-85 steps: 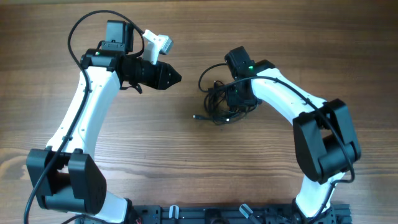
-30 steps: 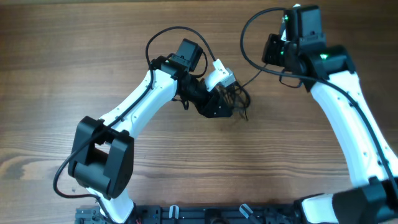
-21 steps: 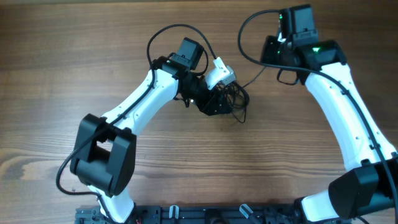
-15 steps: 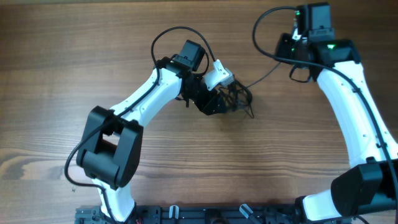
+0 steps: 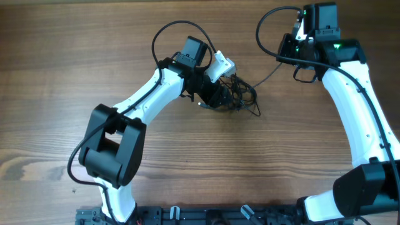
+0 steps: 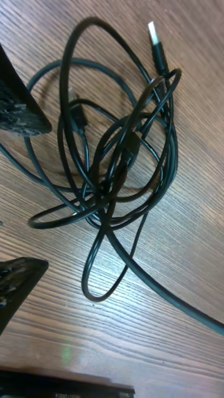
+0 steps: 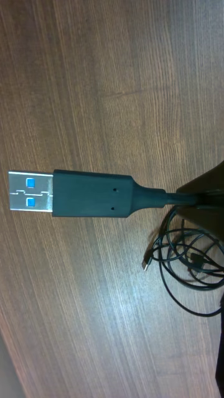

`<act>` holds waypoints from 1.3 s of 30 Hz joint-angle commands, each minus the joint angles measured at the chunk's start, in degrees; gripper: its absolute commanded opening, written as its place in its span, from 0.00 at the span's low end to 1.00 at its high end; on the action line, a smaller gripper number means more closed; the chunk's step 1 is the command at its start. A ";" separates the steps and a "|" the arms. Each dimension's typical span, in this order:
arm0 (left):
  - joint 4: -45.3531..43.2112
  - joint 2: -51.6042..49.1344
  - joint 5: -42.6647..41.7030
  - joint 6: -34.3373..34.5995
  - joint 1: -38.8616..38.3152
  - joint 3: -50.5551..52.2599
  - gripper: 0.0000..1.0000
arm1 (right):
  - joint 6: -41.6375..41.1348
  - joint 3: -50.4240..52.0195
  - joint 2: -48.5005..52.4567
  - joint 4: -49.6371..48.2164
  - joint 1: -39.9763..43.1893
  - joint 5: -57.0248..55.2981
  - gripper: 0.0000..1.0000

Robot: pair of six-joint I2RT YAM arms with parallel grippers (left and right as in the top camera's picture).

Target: Untangle cables

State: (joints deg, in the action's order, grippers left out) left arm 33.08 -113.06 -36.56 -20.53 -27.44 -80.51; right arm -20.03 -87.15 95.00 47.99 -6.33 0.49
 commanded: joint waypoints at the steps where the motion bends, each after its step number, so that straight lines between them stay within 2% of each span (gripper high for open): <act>1: -0.68 -3.08 -4.04 1.16 -0.22 -0.04 0.64 | 0.55 -1.25 0.35 0.04 -0.02 0.96 0.04; 6: -1.55 -3.98 -4.74 3.04 -1.70 -0.04 0.64 | 0.55 -1.25 0.35 0.02 -0.02 0.94 0.04; 7: -2.38 -3.98 -4.74 3.04 -2.40 -0.04 0.42 | 0.55 -1.25 0.35 0.02 -0.02 0.94 0.04; 8: -2.78 -3.98 -4.72 3.04 -2.80 -0.04 0.08 | 0.55 -1.25 0.35 0.04 -0.02 0.94 0.05; 9: -2.95 -3.98 -4.72 3.06 -3.02 -0.04 0.04 | 0.57 -1.25 0.35 0.04 -0.02 0.94 0.05; 11: -3.15 -3.98 -4.72 3.08 -3.32 -0.04 0.04 | 0.57 -1.25 0.35 0.04 -0.02 0.92 0.04; 15: -3.93 -3.26 0.81 10.43 -1.88 -0.13 0.04 | 0.52 -1.25 0.35 0.09 -0.02 0.83 0.04; 17: -2.75 -1.09 1.57 10.47 0.24 -0.13 0.04 | 0.39 -1.25 0.35 0.13 -0.02 -0.15 0.05; 21: 0.46 7.06 4.20 9.66 6.47 -0.13 0.04 | -1.09 -1.22 0.37 1.09 -0.02 -5.99 0.05; 23: 2.80 14.32 5.49 7.26 11.19 -0.13 0.04 | -1.01 -1.22 0.37 1.68 0.00 -8.76 0.05; 29: 7.67 29.73 6.62 7.26 21.64 -0.13 0.04 | -1.16 -0.94 0.44 2.21 0.09 -10.99 0.05; 30: 8.55 30.40 6.62 7.26 22.08 -0.13 0.04 | -1.16 -0.94 0.44 2.25 0.09 -10.86 0.09; 32: 11.23 31.32 6.60 7.26 22.43 -0.11 0.04 | -1.20 -0.90 0.44 2.51 0.09 -10.71 0.40; 34: 12.48 31.17 5.38 7.26 22.10 -0.09 0.04 | -1.14 -0.90 0.44 2.97 0.09 -10.78 0.59; 36: 12.52 31.12 4.68 7.23 21.68 -0.07 0.04 | -1.07 -0.90 0.44 3.54 0.11 -10.82 0.62; 38: 12.48 31.15 4.33 7.28 21.49 -0.07 0.04 | -1.07 -0.90 0.44 4.11 0.20 -10.62 0.76; 39: 12.61 31.15 3.13 7.26 21.44 -0.07 0.04 | -0.87 -0.90 0.44 4.11 0.20 -8.55 0.78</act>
State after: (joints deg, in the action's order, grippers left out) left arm 45.89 -81.95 -30.72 -12.56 -5.61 -80.53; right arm -20.86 -87.15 95.00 51.77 -6.31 -9.08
